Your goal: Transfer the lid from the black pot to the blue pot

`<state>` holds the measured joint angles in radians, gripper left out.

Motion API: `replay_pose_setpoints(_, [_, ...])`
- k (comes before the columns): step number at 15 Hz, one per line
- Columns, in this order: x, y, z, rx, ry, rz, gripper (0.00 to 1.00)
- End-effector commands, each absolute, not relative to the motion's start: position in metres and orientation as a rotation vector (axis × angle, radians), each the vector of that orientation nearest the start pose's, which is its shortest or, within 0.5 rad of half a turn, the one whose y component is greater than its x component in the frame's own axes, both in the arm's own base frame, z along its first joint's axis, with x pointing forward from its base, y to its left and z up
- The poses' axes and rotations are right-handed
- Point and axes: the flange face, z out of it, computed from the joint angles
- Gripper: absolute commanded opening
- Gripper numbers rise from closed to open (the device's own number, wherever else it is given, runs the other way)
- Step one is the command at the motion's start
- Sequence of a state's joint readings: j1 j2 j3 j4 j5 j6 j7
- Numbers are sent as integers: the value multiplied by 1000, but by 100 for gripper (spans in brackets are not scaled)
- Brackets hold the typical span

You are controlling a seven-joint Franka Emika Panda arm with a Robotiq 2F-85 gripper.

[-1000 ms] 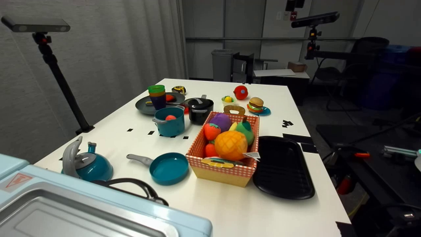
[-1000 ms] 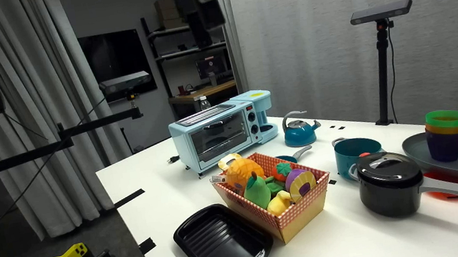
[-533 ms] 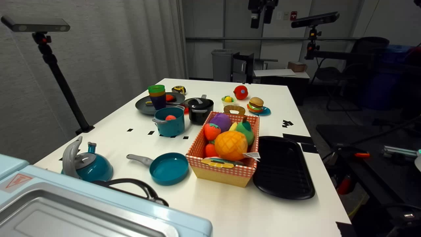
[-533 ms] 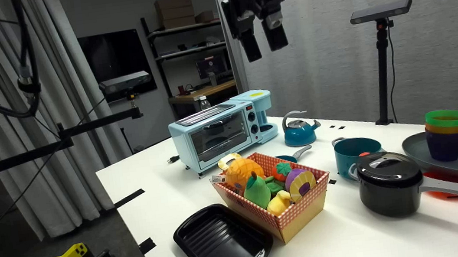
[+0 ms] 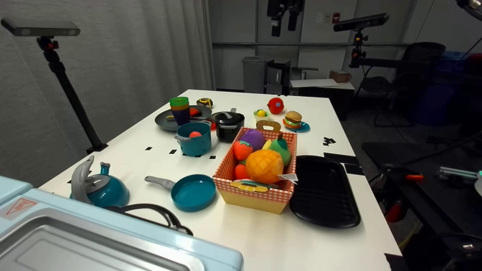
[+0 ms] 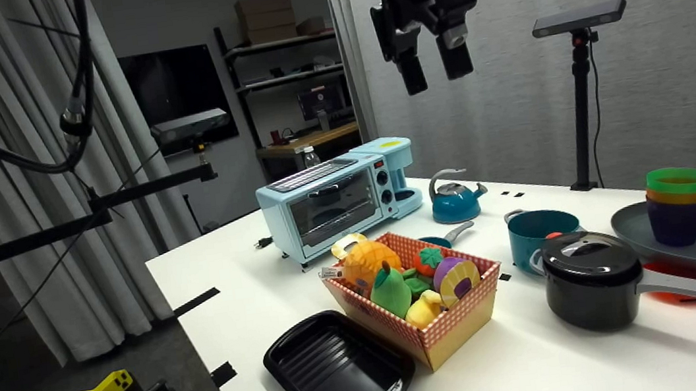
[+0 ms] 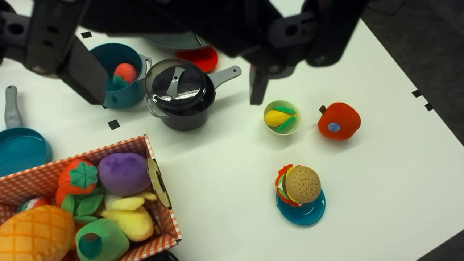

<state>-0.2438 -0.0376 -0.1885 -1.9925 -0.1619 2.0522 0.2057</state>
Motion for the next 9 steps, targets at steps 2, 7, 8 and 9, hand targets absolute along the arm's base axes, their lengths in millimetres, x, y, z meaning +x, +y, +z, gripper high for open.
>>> replay_pose_setpoints(2, [501, -242, 488, -3156, 925, -131, 100])
replay_pose_setpoints(7, [520, -247, 479, -3132, 974, -126, 100])
replay_pose_setpoints(8, [527, -250, 476, -3124, 996, -132, 100])
replay_pose_setpoints(9, [533, -252, 473, -3120, 1013, -128, 100])
